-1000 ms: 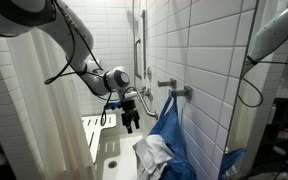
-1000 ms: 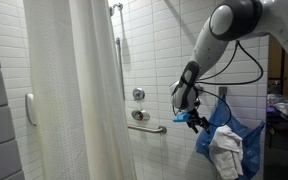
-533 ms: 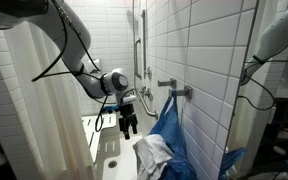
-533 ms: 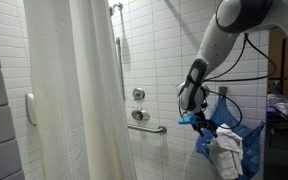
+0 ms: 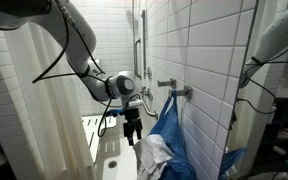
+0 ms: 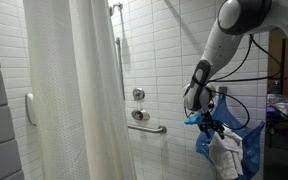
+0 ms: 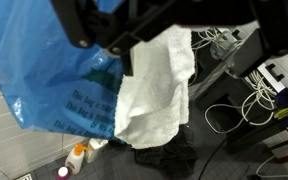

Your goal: Take the towel out of the plastic and hang it on the left hook.

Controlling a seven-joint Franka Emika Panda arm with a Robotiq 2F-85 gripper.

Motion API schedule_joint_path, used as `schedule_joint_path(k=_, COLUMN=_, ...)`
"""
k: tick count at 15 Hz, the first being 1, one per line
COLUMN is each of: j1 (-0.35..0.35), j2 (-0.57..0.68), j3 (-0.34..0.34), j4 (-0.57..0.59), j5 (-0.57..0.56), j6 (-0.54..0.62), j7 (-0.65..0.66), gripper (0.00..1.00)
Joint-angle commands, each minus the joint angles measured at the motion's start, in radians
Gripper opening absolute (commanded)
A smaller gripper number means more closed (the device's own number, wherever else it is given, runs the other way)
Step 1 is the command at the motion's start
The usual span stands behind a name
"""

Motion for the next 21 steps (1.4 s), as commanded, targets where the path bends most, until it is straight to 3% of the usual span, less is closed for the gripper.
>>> schedule_joint_path(k=1, j1=-0.013, j2=0.016, j3=-0.002, j4=0.017, j5=0.027, j6=0.019, j7=-0.044, gripper=1.00)
schedule_joint_path(k=17, j1=-0.007, j2=0.075, j3=-0.033, j4=0.042, j5=0.021, j6=0.013, j7=-0.042, gripper=1.00)
schedule_joint_path(k=18, j1=-0.009, j2=0.075, j3=-0.032, j4=0.041, j5=0.027, j6=0.014, j7=-0.048, gripper=0.82)
schedule_joint_path(k=21, j1=-0.002, j2=0.079, j3=-0.036, j4=0.042, j5=0.017, j6=0.024, j7=-0.045, gripper=0.61)
